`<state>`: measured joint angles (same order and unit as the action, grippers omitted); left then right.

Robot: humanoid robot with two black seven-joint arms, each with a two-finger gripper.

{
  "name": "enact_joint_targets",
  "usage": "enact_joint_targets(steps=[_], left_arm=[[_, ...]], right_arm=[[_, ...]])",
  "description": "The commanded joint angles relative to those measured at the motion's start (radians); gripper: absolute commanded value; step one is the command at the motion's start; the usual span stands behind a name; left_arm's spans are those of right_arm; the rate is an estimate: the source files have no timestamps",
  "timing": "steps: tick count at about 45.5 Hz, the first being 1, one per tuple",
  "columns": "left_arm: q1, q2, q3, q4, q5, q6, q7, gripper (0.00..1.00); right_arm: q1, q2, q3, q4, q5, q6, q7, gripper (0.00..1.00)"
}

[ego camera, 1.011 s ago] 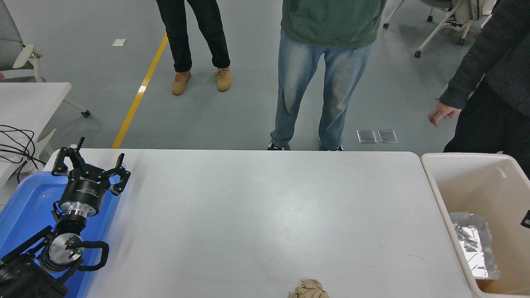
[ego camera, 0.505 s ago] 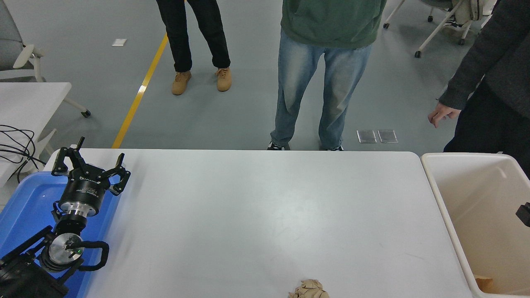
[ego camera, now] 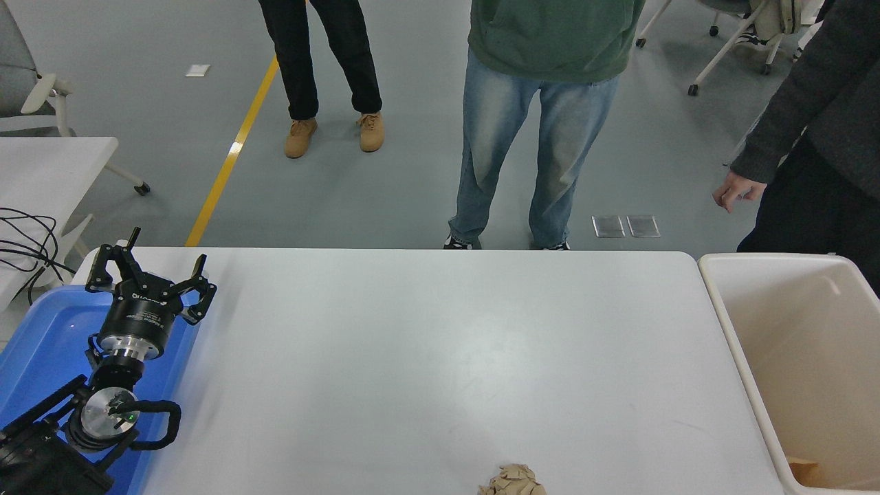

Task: Clean the table surface

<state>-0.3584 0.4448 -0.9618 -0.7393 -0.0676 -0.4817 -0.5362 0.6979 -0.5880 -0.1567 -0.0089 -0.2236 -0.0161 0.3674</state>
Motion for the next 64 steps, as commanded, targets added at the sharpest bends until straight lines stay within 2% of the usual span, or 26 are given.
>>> enact_joint_targets(steps=[1, 14, 26, 34, 38, 46, 64], left_arm=[[0.001, 0.000, 0.000, 0.000, 0.000, 0.000, -0.001, 0.99], [0.001, 0.000, 0.000, 0.000, 0.000, 0.000, -0.001, 0.99], [-0.001, 0.000, 0.000, 0.000, 0.000, 0.000, 0.001, 0.99], [0.001, 0.000, 0.000, 0.000, 0.000, 0.000, 0.001, 0.99], [-0.001, -0.001, 0.000, 0.000, 0.000, 0.000, -0.001, 0.99], [0.001, 0.000, 0.000, 0.000, 0.000, 0.000, 0.001, 0.99], [0.001, 0.000, 0.000, 0.000, 0.000, 0.000, -0.001, 0.99]], right_arm=[[0.038, -0.058, 0.308, 0.151, 0.070, 0.091, -0.002, 0.99], [0.023, -0.158, 0.580, 0.469, 0.086, 0.084, -0.004, 0.99], [-0.070, -0.151, 0.856, 0.567, 0.095, 0.180, -0.002, 0.99], [-0.084, -0.144, 0.896, 0.618, 0.268, 0.269, -0.005, 0.99], [-0.078, -0.102, 0.893, 0.610, 0.366, 0.310, -0.005, 0.99], [-0.078, -0.003, 0.898, 0.604, 0.395, 0.410, -0.005, 0.99], [-0.052, 0.257, 0.953, 0.528, 0.397, 0.406, 0.005, 0.99]])
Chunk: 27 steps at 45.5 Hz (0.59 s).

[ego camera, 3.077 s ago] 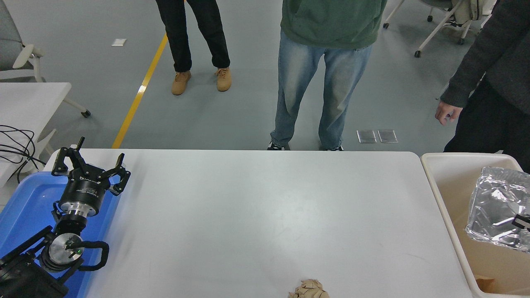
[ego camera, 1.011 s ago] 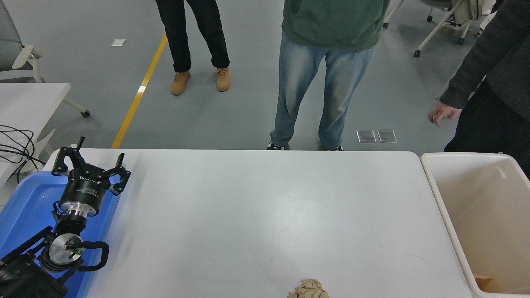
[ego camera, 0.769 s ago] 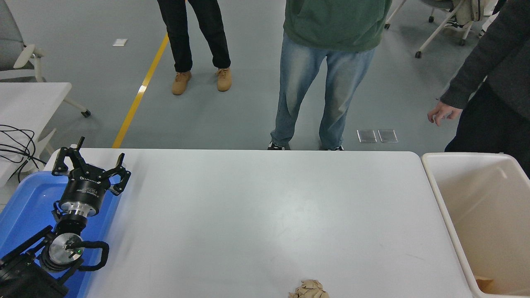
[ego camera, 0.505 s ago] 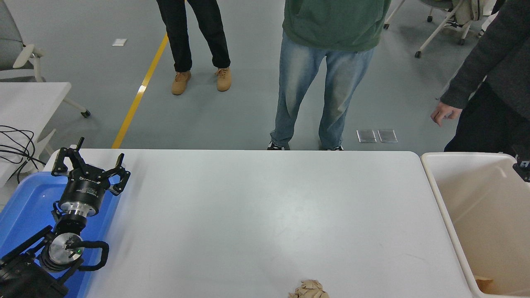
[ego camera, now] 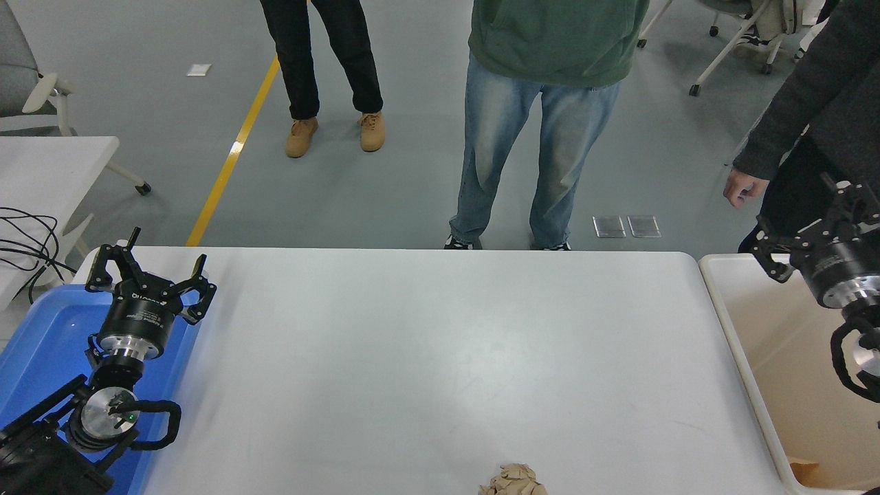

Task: Clean the table surface

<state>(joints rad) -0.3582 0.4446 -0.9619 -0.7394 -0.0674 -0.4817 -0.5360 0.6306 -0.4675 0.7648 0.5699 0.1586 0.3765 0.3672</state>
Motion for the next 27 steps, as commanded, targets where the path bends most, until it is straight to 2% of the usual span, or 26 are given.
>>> enact_joint_targets(steps=[1, 9, 27], left_arm=[[-0.001, 0.000, -0.001, 0.000, 0.000, 0.000, 0.001, 0.99], [-0.001, 0.000, 0.000, 0.000, 0.000, 0.000, 0.001, 0.99], [0.001, 0.000, 0.000, 0.000, 0.000, 0.000, 0.001, 0.99]], right_arm=[[0.018, 0.145, 0.033, -0.062, 0.015, 0.013, 0.007, 0.99], [0.038, 0.167, 0.028, -0.148, 0.013, 0.013, 0.009, 0.99], [0.027, 0.182, 0.010, -0.151, 0.010, 0.013, 0.009, 0.99]])
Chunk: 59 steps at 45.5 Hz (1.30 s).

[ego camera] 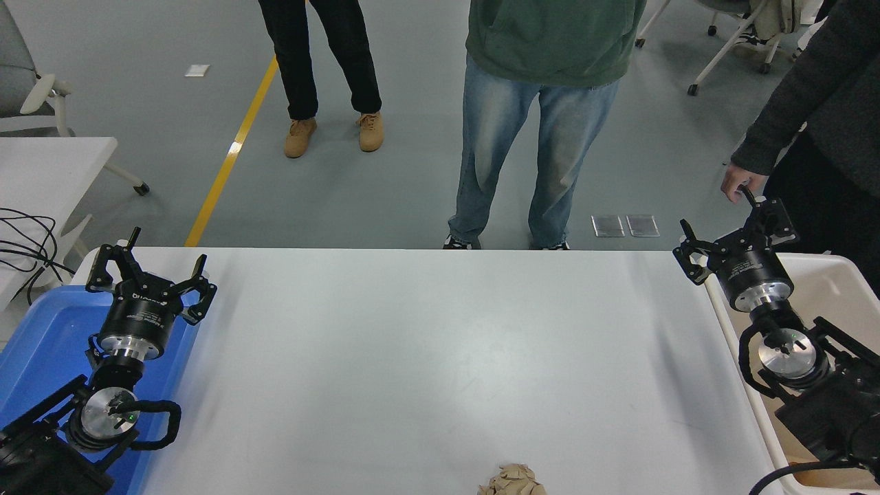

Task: Clean the table surface

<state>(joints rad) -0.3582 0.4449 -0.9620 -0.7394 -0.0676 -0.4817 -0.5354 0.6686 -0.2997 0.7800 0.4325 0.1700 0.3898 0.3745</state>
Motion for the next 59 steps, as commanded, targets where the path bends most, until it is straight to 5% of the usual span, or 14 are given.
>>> enact_joint_targets(steps=[1, 20, 37, 59], left_arm=[[-0.001, 0.000, 0.000, 0.000, 0.000, 0.000, 0.000, 0.99], [0.001, 0.000, 0.000, 0.000, 0.000, 0.000, 0.000, 0.99], [0.001, 0.000, 0.000, 0.000, 0.000, 0.000, 0.000, 0.99], [-0.001, 0.000, 0.000, 0.000, 0.000, 0.000, 0.000, 0.99]], right_arm=[[-0.014, 0.014, -0.005, -0.014, -0.001, 0.000, 0.001, 0.99], [-0.006, -0.050, -0.077, 0.069, -0.033, -0.034, -0.008, 0.99], [-0.050, -0.328, -0.206, 0.498, -0.052, -0.146, -0.006, 0.99], [0.008, -0.631, -0.376, 0.946, -0.510, -0.170, -0.020, 0.99]])
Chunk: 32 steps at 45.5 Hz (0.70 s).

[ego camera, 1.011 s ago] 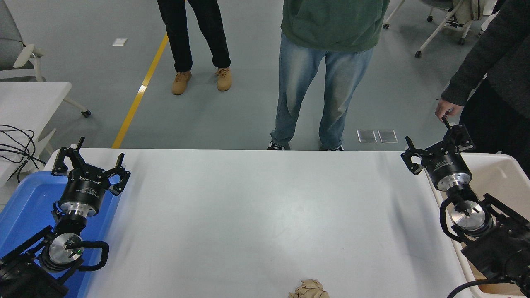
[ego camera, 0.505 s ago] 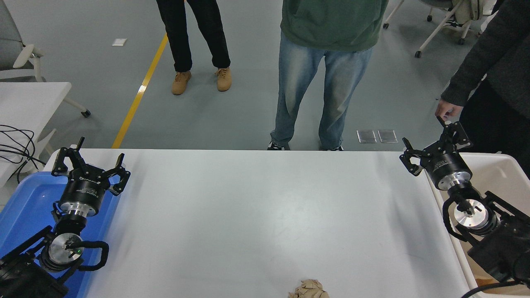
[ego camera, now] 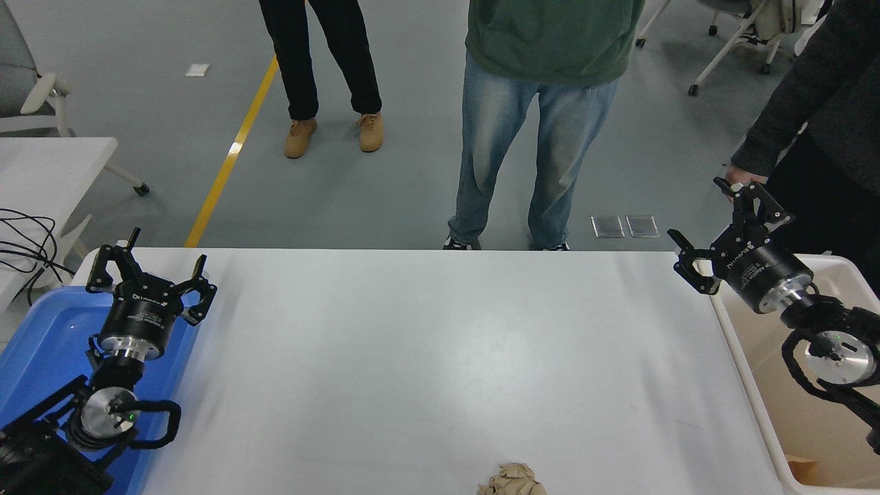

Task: Clean the table surface

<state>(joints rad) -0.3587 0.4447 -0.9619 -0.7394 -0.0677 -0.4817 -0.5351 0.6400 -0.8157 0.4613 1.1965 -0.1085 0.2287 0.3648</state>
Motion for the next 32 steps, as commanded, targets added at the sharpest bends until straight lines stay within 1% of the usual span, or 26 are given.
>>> enact_joint_targets(steps=[1, 10, 18, 27, 32], left_arm=[[0.000, 0.000, 0.000, 0.000, 0.000, 0.000, 0.000, 0.99], [0.000, 0.000, 0.000, 0.000, 0.000, 0.000, 0.000, 0.99], [0.000, 0.000, 0.000, 0.000, 0.000, 0.000, 0.000, 0.99], [0.000, 0.000, 0.000, 0.000, 0.000, 0.000, 0.000, 0.99], [0.000, 0.000, -0.001, 0.000, -0.001, 0.000, 0.000, 0.99]], right_arm=[[0.039, -0.123, -0.064, 0.198, -0.255, -0.009, -0.014, 0.99], [0.096, -0.166, -0.125, 0.304, -0.401, 0.004, -0.052, 0.99], [0.210, -0.160, -0.257, 0.348, -0.505, 0.004, -0.057, 0.99], [0.340, -0.106, -0.409, 0.350, -0.600, 0.001, -0.057, 0.99], [0.394, -0.073, -0.466, 0.350, -0.698, -0.005, -0.055, 0.99]])
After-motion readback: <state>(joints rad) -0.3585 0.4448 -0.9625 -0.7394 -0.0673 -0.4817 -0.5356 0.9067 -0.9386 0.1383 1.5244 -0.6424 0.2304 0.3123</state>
